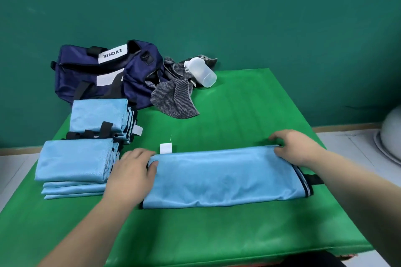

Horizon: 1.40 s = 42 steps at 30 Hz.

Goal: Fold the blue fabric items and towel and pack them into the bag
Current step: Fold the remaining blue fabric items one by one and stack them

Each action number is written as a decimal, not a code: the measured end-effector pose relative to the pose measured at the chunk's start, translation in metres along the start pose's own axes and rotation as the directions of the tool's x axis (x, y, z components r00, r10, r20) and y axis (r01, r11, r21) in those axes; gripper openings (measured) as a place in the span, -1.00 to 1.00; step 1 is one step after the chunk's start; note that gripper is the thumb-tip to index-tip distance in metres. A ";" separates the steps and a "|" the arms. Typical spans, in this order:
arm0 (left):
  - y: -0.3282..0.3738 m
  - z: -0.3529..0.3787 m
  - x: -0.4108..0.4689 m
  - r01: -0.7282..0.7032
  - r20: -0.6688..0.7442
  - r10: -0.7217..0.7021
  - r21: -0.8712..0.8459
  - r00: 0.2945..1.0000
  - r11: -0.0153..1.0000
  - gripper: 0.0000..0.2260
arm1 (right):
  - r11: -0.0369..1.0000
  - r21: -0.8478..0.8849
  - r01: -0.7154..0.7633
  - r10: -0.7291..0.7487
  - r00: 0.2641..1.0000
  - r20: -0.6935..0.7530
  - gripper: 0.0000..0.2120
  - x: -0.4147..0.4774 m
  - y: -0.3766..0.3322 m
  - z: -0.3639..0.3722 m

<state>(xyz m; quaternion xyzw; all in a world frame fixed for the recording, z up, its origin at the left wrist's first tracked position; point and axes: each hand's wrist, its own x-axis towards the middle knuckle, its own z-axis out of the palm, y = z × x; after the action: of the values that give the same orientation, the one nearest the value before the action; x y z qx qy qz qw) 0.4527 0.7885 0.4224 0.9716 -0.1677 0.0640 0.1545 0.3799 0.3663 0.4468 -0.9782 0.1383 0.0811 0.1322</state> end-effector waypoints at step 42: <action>0.062 -0.171 0.001 -0.042 -0.141 -0.228 -0.920 0.963 0.391 -0.71 | 0.493 0.690 0.529 -0.268 0.847 -0.458 -0.70 -0.049 -0.216 -0.143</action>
<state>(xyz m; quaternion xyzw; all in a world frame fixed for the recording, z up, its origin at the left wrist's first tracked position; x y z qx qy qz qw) 0.4195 0.7877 0.6013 0.7181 -0.0994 0.0715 0.6851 0.4138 0.5386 0.6430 -0.8183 -0.0556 -0.1670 0.5471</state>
